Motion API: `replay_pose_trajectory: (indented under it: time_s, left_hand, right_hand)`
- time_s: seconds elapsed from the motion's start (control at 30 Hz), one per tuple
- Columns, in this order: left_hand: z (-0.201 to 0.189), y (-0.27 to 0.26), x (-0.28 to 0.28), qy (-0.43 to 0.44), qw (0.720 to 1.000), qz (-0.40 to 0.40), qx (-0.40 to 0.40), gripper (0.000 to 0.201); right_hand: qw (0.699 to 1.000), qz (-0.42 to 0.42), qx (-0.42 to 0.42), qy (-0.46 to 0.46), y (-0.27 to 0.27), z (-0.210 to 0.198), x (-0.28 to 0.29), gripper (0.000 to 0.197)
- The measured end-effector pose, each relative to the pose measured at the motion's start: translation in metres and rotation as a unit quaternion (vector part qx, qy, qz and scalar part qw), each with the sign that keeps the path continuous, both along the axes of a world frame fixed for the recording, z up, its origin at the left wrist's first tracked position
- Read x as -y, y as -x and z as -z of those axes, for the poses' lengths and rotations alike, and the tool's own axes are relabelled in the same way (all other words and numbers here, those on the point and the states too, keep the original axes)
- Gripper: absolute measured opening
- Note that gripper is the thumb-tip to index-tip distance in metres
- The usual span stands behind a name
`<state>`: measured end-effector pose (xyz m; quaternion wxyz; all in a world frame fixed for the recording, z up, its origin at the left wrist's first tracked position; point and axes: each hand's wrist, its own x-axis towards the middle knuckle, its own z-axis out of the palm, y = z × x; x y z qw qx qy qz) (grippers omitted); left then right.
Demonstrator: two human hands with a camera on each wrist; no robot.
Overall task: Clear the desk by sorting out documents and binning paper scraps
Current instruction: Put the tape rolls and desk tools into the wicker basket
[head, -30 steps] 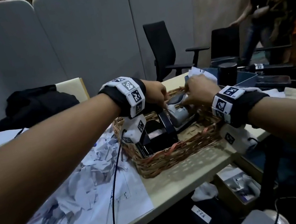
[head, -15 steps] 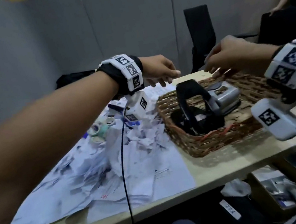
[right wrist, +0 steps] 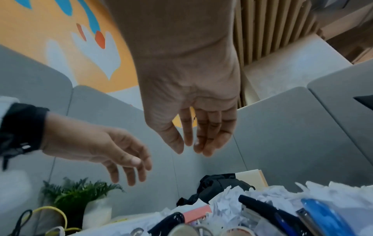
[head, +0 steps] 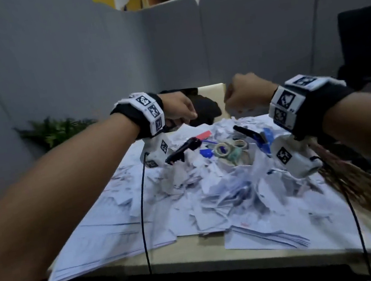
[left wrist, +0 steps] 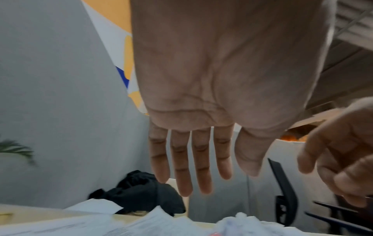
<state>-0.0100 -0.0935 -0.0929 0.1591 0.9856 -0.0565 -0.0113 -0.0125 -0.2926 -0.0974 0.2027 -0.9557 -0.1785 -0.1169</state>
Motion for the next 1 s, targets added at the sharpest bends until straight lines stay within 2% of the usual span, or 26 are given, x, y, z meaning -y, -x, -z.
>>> replay_pose_trajectory:
  time_s: [0.2, 0.43, 0.53, 0.63, 0.77, 0.9, 1.0]
  left_hand:
    - [0.028, -0.007, -0.054, -0.033, 0.999, -0.023, -0.030, 0.020]
    - [0.072, -0.032, -0.047, -0.069, 0.996, 0.004, -0.051, 0.028]
    - [0.084, -0.040, -0.041, -0.115, 0.993, 0.002, -0.019, 0.033]
    - [0.092, -0.044, -0.038, -0.144, 0.989, -0.004, -0.022, 0.037]
    - [0.099, -0.044, -0.036, -0.117, 0.993, -0.001, 0.003, 0.026]
    - [0.104, -0.039, -0.036, -0.093, 0.996, 0.000, 0.003, 0.032]
    - [0.105, -0.037, -0.032, -0.082, 0.997, -0.011, 0.009, 0.028]
  right_hand:
    - [0.992, -0.061, -0.012, 0.114, -0.022, 0.030, -0.047, 0.022]
    - [0.985, -0.081, -0.048, 0.147, -0.031, 0.052, -0.059, 0.021]
    - [0.983, -0.090, -0.048, 0.150, -0.031, 0.053, -0.052, 0.021]
    - [0.986, -0.085, -0.038, 0.137, -0.031, 0.047, -0.044, 0.020]
    - [0.992, -0.080, -0.011, 0.100, -0.031, 0.036, -0.035, 0.017]
    - [0.995, -0.072, 0.001, 0.076, -0.029, 0.030, -0.030, 0.017]
    - [0.995, -0.073, 0.010, 0.073, -0.026, 0.028, -0.031, 0.016]
